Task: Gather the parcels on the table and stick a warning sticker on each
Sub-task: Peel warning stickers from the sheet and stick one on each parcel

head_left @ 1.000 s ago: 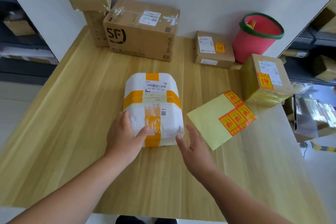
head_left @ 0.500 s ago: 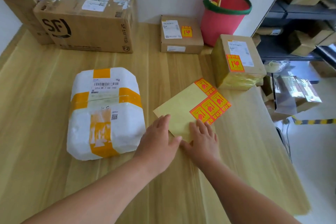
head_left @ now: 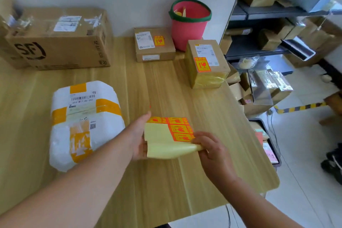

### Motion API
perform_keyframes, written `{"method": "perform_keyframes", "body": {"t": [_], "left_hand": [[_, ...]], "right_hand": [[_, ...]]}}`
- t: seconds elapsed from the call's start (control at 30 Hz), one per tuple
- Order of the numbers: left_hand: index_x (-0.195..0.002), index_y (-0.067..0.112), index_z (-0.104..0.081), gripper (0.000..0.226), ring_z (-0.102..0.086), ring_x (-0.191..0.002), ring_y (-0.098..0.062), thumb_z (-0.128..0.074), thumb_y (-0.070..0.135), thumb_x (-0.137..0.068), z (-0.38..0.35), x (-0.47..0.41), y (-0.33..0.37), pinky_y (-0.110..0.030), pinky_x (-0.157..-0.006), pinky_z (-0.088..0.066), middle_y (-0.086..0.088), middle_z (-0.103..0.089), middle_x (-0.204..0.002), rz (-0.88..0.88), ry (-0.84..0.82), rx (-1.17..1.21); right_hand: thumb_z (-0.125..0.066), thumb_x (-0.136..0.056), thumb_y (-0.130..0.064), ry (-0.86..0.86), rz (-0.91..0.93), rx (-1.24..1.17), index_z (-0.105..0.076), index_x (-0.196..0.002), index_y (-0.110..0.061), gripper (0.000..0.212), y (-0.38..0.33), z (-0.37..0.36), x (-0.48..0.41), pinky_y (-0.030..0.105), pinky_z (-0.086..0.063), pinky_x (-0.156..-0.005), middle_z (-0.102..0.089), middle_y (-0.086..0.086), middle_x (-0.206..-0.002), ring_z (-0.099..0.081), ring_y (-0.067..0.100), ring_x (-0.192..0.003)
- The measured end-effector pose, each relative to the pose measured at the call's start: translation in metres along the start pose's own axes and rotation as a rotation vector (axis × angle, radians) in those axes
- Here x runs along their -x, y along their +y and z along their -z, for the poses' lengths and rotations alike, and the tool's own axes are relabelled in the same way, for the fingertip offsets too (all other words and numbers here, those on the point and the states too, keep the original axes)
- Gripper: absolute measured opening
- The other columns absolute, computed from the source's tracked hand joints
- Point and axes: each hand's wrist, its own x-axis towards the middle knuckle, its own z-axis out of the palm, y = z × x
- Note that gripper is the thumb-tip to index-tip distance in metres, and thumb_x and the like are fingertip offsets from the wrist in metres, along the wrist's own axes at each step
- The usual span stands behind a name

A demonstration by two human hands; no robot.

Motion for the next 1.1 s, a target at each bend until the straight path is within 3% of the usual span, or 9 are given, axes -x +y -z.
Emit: {"method": "perform_keyframes", "body": {"t": [0.07,0.2,0.37,0.47,0.6,0.73,0.87,1.0,1.1], "left_hand": [[-0.103,-0.001,-0.063,0.064,-0.068,-0.085,-0.032,-0.052,0.06,-0.086,0.003,0.004,0.004,-0.04,-0.069,-0.052,-0.019,-0.071,-0.097,0.02,-0.096,0.012],[-0.114,0.002,-0.059,0.024,-0.066,-0.085,-0.031,-0.057,0.014,-0.093,-0.011,0.013,0.004,-0.044,-0.079,-0.053,-0.019,-0.068,-0.097,-0.221,0.054,-0.068],[-0.093,0.006,-0.063,0.012,-0.063,-0.075,-0.028,-0.057,-0.002,-0.087,-0.025,0.035,0.003,-0.046,-0.077,-0.054,-0.017,-0.067,-0.087,-0.548,0.15,-0.228],[-0.087,0.001,-0.064,0.008,-0.06,-0.074,-0.025,-0.057,0.007,-0.088,-0.03,0.051,0.001,-0.045,-0.074,-0.053,-0.017,-0.064,-0.082,-0.712,0.136,-0.397],[-0.086,0.012,-0.067,0.015,-0.057,-0.073,-0.02,-0.055,0.002,-0.089,-0.035,0.076,0.0,-0.033,-0.068,-0.047,-0.013,-0.065,-0.08,-0.916,0.044,-0.572],[-0.099,0.037,-0.063,0.042,-0.044,-0.072,-0.013,-0.056,-0.003,-0.088,-0.037,0.097,-0.001,-0.023,-0.067,-0.041,-0.003,-0.047,-0.075,-1.041,-0.05,-0.618],[-0.108,0.024,-0.065,0.035,-0.05,-0.066,0.007,-0.057,-0.004,-0.088,-0.034,0.108,0.001,-0.006,-0.063,-0.038,0.023,-0.053,-0.056,-1.105,-0.067,-0.649],[-0.098,0.021,-0.07,0.024,-0.054,-0.068,0.003,-0.06,0.002,-0.088,-0.032,0.116,0.001,-0.01,-0.065,-0.044,0.015,-0.061,-0.068,-1.163,-0.038,-0.613],[-0.093,0.029,-0.066,0.032,-0.046,-0.064,-0.006,-0.06,-0.002,-0.087,-0.031,0.119,0.003,-0.014,-0.06,-0.042,0.003,-0.047,-0.069,-1.136,-0.009,-0.576]], "right_hand": [[-0.052,-0.077,-0.011,-0.007,0.075,0.028,-0.063,-0.093,-0.029,0.026,-0.009,0.013,0.006,0.016,-0.043,-0.086,-0.067,-0.005,-0.109,-0.059,0.011,-0.099],[-0.057,-0.073,0.0,-0.111,0.206,0.18,-0.069,-0.092,-0.018,0.029,-0.012,0.033,0.013,0.025,-0.05,-0.085,-0.068,0.0,-0.112,-0.06,0.022,-0.102],[-0.047,-0.076,0.007,-0.365,-0.039,0.496,-0.048,-0.138,-0.029,0.072,-0.021,0.052,0.012,0.046,-0.035,-0.108,-0.039,0.004,-0.15,-0.031,0.031,-0.14],[-0.047,-0.076,0.004,-0.128,-0.043,0.32,-0.063,-0.123,-0.021,0.056,-0.054,0.06,-0.008,0.04,-0.042,-0.1,-0.057,0.004,-0.13,-0.048,0.03,-0.123],[-0.062,-0.089,-0.02,-0.002,-0.084,0.064,-0.066,-0.113,-0.023,0.024,-0.112,0.066,-0.039,0.017,-0.029,-0.08,-0.061,-0.007,-0.116,-0.049,0.012,-0.111],[-0.062,-0.09,-0.032,0.058,-0.095,-0.043,-0.065,-0.109,-0.025,0.02,-0.137,0.068,-0.055,0.021,-0.04,-0.082,-0.061,-0.012,-0.106,-0.054,0.008,-0.103],[-0.064,-0.089,-0.032,0.046,-0.146,-0.115,-0.066,-0.097,-0.027,0.01,-0.146,0.073,-0.057,0.026,-0.05,-0.078,-0.061,-0.012,-0.094,-0.058,0.005,-0.087],[-0.067,-0.087,-0.03,0.035,-0.171,-0.157,-0.065,-0.088,-0.029,0.002,-0.153,0.075,-0.059,0.021,-0.048,-0.071,-0.064,-0.012,-0.088,-0.059,0.002,-0.082],[-0.07,-0.085,-0.025,0.042,-0.23,-0.256,-0.065,-0.089,-0.028,0.007,-0.154,0.075,-0.063,0.022,-0.049,-0.071,-0.066,-0.011,-0.084,-0.061,0.003,-0.081]]}}
